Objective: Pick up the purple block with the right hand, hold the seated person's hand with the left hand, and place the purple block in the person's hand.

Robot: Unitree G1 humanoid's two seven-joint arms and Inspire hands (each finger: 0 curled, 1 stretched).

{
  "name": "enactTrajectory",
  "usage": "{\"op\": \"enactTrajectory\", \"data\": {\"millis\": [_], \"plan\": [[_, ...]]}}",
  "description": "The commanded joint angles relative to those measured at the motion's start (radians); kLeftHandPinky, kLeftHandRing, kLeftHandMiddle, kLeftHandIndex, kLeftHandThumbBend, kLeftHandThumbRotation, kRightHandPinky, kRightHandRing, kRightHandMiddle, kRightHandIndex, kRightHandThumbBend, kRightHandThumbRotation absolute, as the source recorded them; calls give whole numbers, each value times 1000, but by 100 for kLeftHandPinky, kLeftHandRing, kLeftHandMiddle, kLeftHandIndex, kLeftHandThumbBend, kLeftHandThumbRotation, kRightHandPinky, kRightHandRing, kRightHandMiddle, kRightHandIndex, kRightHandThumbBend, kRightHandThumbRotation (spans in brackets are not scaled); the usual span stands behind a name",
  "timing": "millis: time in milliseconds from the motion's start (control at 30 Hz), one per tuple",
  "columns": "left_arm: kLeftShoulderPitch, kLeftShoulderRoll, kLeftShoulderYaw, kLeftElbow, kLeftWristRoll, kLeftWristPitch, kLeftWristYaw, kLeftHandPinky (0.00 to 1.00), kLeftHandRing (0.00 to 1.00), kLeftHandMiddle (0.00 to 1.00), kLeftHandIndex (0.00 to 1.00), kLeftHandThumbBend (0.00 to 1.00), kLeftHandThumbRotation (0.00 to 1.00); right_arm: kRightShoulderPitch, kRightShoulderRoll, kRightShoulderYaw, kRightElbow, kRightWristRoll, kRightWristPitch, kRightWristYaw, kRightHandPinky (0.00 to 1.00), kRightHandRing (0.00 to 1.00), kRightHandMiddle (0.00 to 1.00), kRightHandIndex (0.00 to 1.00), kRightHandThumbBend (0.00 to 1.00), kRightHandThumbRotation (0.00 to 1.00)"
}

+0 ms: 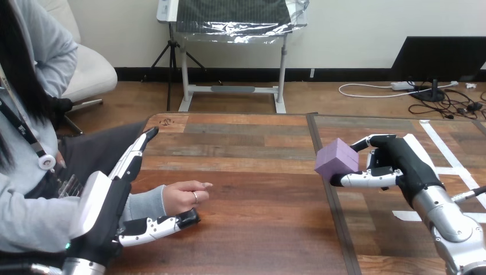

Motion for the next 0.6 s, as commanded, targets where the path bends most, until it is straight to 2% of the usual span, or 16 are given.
{"op": "enactTrajectory", "data": {"millis": [0,133,300,567], "plan": [[-71,53,-46,-32,33,41,20,92,95,96,97,100,54,-73,24,-26,-64,23,-27,-2,1,5,8,6,50,0],[-87,76,-70,-16,55,69,37,92,94,95,96,100,54,-74,33,-27,-75,26,-13,2,1,5,8,6,50,0],[-106,109,-105,-8,82,121,31,92,94,95,94,100,54,-74,45,-24,-84,22,-14,-2,1,5,8,6,51,0],[-141,152,-158,20,102,157,26,90,93,93,91,100,50,-69,64,-30,-107,31,-11,7,1,5,8,6,51,0]]}}
